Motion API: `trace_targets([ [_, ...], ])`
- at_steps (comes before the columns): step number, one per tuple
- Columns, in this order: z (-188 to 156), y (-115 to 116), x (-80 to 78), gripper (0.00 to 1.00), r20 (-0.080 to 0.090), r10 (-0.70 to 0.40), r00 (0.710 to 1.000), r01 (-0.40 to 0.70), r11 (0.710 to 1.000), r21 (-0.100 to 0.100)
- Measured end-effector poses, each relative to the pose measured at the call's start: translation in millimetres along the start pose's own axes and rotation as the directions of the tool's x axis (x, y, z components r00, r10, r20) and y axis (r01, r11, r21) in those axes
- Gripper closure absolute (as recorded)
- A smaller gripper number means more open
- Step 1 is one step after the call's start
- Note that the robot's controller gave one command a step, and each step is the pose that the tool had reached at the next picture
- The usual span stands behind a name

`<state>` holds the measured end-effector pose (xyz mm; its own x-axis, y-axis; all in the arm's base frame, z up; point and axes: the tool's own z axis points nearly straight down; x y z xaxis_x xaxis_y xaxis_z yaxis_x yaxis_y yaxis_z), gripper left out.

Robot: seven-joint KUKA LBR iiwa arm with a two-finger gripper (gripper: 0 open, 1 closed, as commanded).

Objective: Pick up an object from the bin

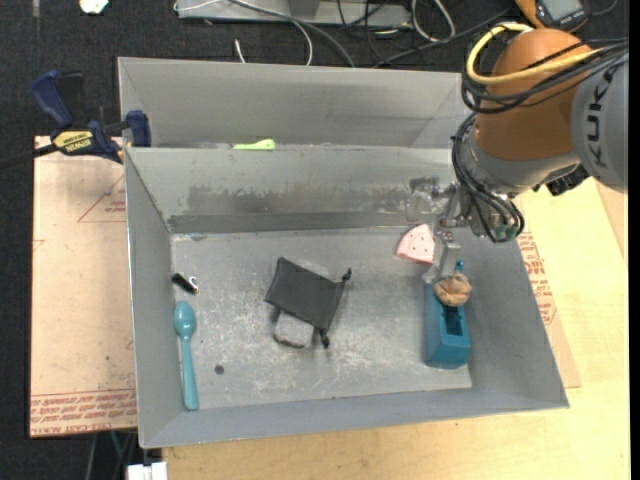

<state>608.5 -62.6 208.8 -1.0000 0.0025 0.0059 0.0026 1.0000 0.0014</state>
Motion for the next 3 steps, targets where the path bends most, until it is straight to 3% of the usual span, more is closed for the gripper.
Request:
trace_targets([
  [1,-5.0,0.3,-1.4,0.0,0.008,-0.002,1.0,0.002,1.0,0.001],
  [2,34.2,46.8,16.3,0.0,0.01,-0.05,0.999,0.05,0.999,0.002],
  [3,58.9,86.6,36.6,1.0,0.018,-0.01,1.0,0.01,1.0,0.004],
])
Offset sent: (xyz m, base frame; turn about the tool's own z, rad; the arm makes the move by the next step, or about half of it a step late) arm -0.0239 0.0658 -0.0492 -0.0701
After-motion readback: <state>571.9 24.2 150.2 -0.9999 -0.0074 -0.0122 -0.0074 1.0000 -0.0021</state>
